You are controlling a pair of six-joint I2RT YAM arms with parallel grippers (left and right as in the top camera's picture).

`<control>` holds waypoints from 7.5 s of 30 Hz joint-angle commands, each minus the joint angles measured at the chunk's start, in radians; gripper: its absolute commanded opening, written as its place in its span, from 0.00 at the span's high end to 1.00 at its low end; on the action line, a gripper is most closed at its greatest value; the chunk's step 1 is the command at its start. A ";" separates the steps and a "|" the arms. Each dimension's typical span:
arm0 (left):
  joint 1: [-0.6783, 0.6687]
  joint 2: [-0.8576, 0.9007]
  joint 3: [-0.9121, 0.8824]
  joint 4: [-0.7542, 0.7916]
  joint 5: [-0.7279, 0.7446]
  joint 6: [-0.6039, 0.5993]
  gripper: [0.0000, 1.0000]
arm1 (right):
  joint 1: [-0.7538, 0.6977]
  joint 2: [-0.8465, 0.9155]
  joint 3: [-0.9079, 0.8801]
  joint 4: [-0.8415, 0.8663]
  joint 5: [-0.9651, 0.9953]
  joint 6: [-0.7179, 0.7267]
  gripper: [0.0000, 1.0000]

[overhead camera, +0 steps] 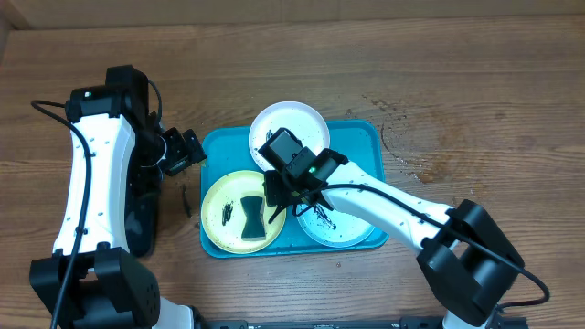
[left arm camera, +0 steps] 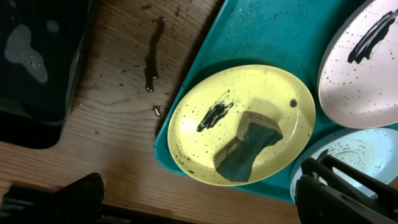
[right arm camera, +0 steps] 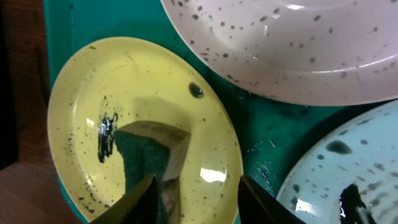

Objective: Clean dirty plates on tray and stack at the side
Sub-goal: 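Reach the right gripper to the yellow plate rim and grasp it, then scrub the yellow plate with the sponge while right gripper holds it, then return the sponge to the water tray with the left gripper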

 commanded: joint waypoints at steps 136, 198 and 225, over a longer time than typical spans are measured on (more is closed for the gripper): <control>-0.258 -0.005 -0.408 0.631 0.225 0.280 0.96 | -0.017 0.121 0.005 -0.035 -0.094 -0.058 0.96; 0.489 0.042 -0.162 0.423 -0.105 -0.091 0.96 | 0.386 -0.041 0.332 -0.243 1.342 -0.594 0.96; 0.490 0.067 -0.162 0.471 -0.148 -0.092 0.96 | 0.448 -0.041 0.332 -0.136 1.411 -0.742 0.96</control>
